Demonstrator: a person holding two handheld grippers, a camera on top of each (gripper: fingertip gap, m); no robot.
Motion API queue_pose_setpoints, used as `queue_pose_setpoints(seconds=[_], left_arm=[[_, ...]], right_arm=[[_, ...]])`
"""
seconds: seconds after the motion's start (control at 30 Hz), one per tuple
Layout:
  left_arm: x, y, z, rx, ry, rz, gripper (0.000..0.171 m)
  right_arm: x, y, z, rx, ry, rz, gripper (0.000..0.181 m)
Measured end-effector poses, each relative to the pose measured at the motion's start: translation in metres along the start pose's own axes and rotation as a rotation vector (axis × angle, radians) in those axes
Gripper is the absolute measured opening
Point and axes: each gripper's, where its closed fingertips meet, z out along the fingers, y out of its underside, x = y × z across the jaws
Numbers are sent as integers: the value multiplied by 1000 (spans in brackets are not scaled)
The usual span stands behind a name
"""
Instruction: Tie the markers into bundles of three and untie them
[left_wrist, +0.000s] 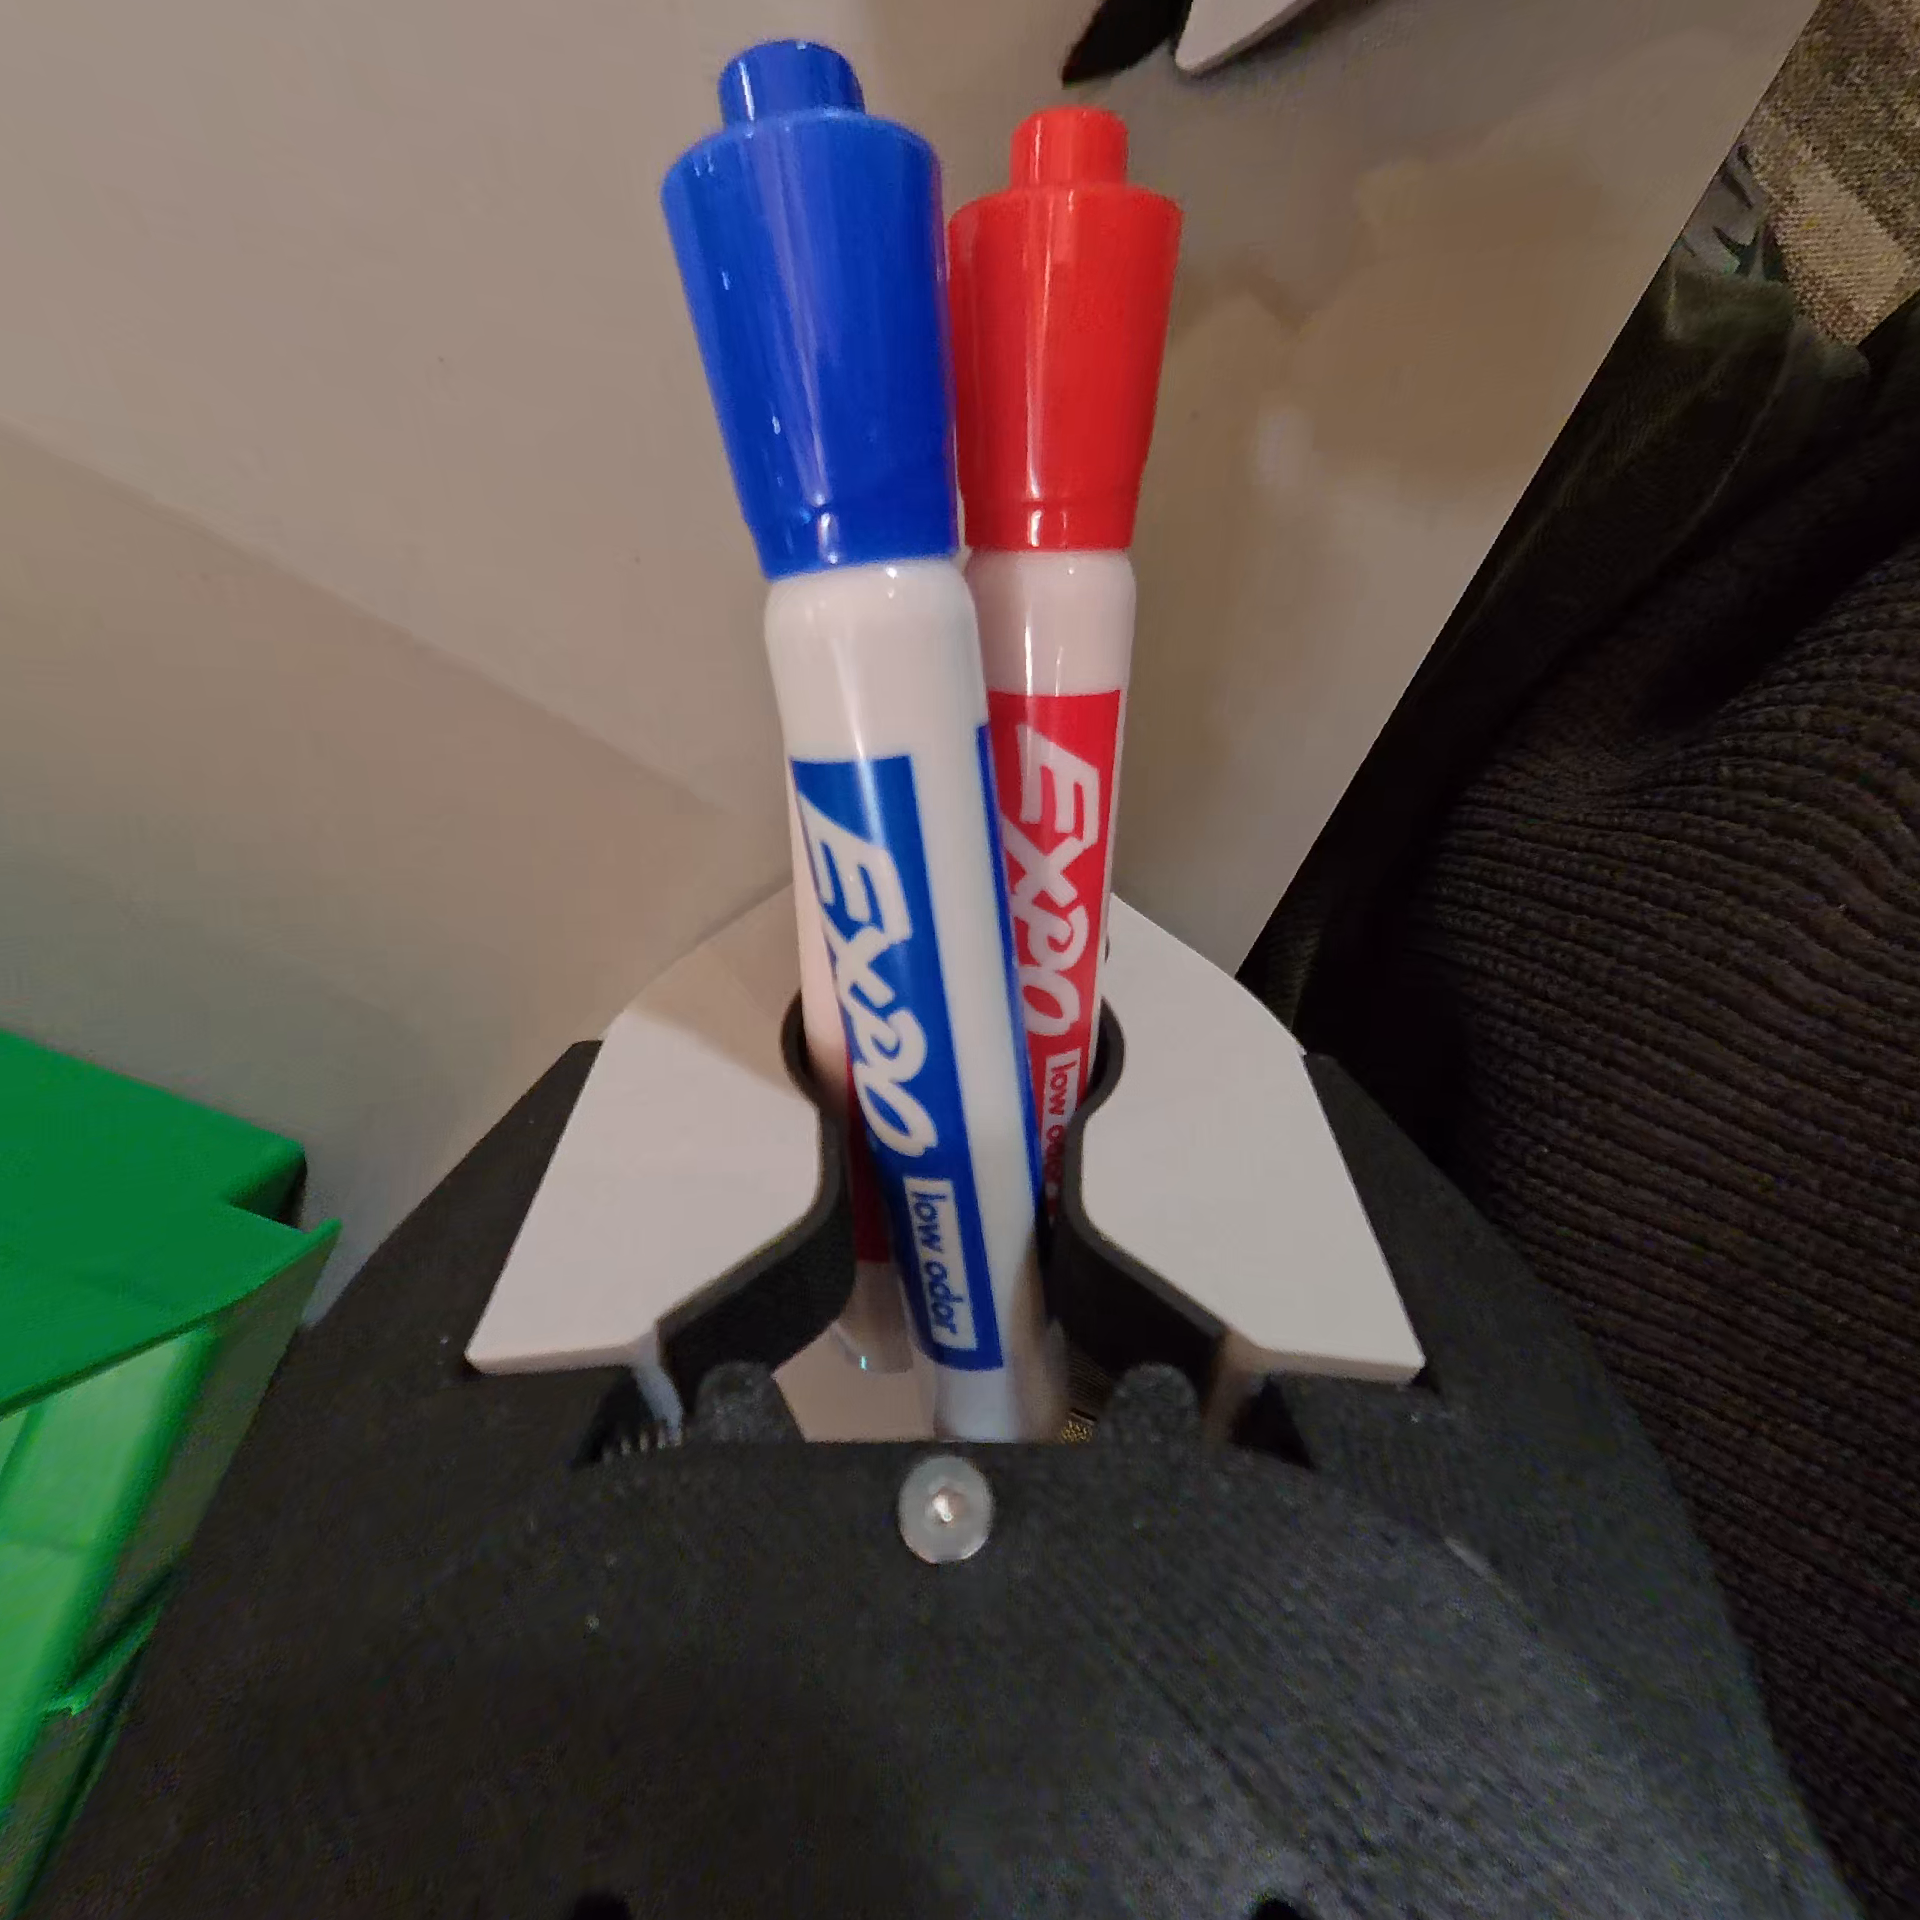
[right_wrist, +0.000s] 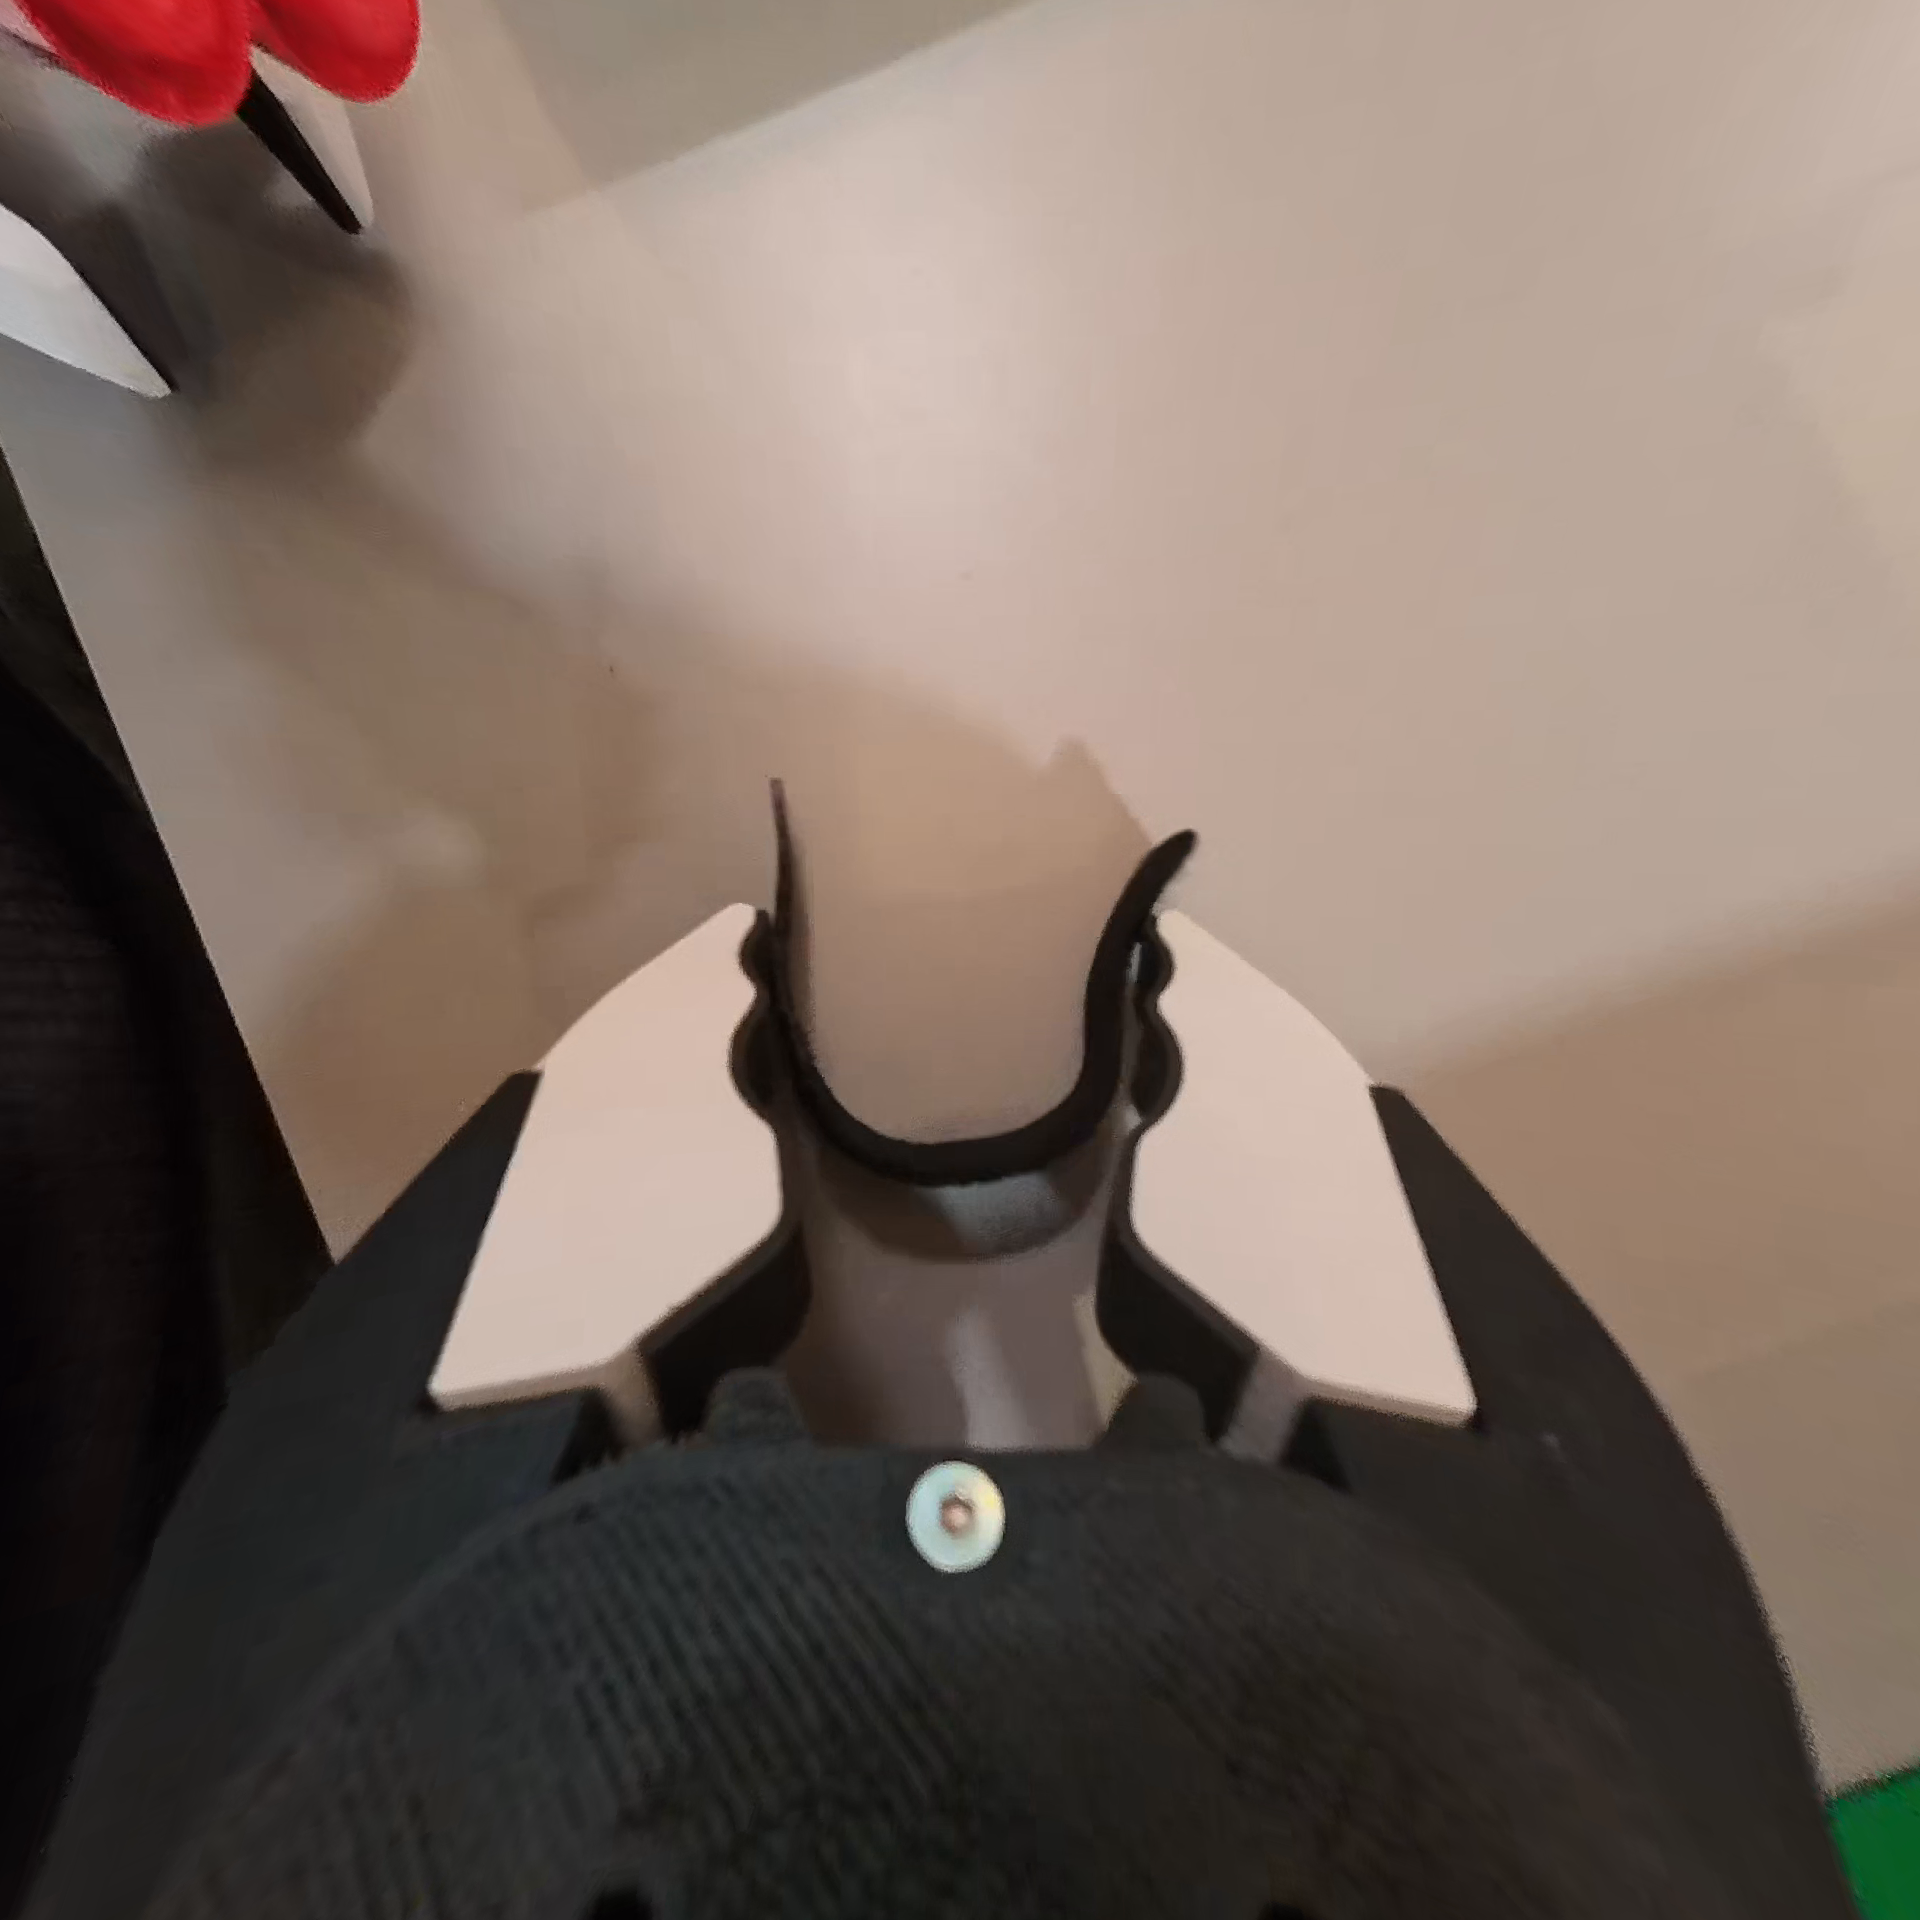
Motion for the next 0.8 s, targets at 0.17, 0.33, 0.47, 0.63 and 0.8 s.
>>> queue_pose_setpoints(seconds=[0.17, 0.33, 0.47, 0.63, 0.8], left_arm=[[0, 0, 0, 2, -1, 0, 45], [0, 0, -1, 8, 12, -8, 45], [-1, -1, -2, 16, 24, -16, 45], [3, 0, -3, 16, 48, 0, 45], [11, -3, -5, 29, 83, 7, 45]], right_arm=[[-1, 1, -5, 7, -26, 58, 54], [-7, -18, -13, 132, -91, 126, 51], [-23, -41, -22, 292, -235, 220, 50], [-56, -72, -36, 464, -477, 284, 51], [-71, -87, -34, 532, -538, 294, 51]])
